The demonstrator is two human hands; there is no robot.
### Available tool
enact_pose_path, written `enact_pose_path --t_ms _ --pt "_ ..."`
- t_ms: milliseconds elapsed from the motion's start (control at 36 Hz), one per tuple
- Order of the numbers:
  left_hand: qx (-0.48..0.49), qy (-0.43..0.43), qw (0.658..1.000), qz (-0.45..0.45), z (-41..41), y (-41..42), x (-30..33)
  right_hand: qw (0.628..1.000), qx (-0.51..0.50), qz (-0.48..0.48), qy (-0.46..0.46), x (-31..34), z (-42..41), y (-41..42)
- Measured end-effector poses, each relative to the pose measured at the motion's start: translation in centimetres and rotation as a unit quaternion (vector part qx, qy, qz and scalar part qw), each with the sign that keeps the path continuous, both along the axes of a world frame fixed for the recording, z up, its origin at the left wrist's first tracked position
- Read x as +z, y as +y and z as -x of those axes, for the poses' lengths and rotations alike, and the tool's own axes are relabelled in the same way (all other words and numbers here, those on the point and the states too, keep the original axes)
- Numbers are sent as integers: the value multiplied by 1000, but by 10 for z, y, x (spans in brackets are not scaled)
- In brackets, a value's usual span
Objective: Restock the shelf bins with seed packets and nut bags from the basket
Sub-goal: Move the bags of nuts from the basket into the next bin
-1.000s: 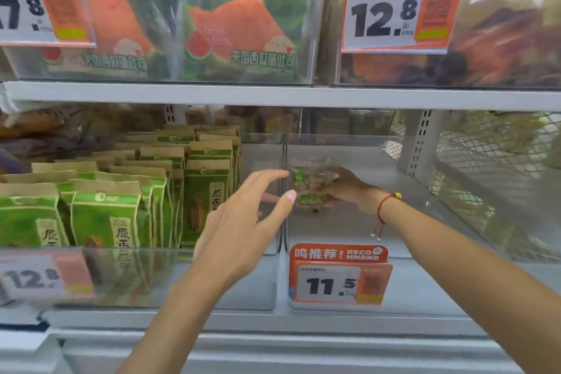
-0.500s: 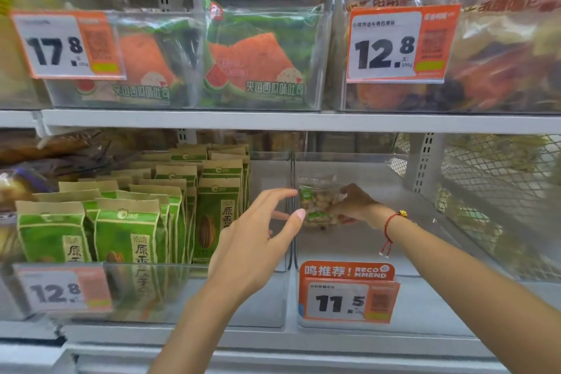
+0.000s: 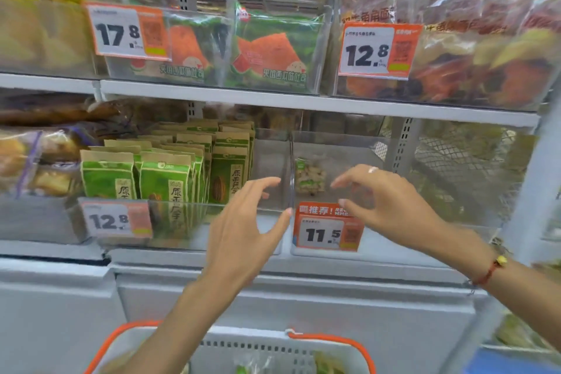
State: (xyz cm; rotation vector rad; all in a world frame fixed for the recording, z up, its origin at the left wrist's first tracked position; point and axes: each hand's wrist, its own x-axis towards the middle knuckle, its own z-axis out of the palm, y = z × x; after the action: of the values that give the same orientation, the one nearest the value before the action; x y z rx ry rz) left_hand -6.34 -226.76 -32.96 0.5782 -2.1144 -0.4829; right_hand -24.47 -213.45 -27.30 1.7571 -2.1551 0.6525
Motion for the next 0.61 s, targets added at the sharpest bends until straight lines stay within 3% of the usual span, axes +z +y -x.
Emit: enact_pose_path --t_ms 83,167,361,444,611 --pt "3 -24 999 -38 -38 20 -13 998 26 -20 47 -12 -39 21" --pt "20 -62 993 -96 -72 34 -34 987 37 -156 19 -33 -71 27" --pt "27 -179 969 -166 -127 55 -84 891 64 -449 -3 -109 -101 14" --pt "12 -257 946 -196 -137 56 -109 860 58 -505 -45 -143 -108 7" --pt "-36 -406 880 -245 -158 57 -179 831 53 -538 -126 -216 -130 18"
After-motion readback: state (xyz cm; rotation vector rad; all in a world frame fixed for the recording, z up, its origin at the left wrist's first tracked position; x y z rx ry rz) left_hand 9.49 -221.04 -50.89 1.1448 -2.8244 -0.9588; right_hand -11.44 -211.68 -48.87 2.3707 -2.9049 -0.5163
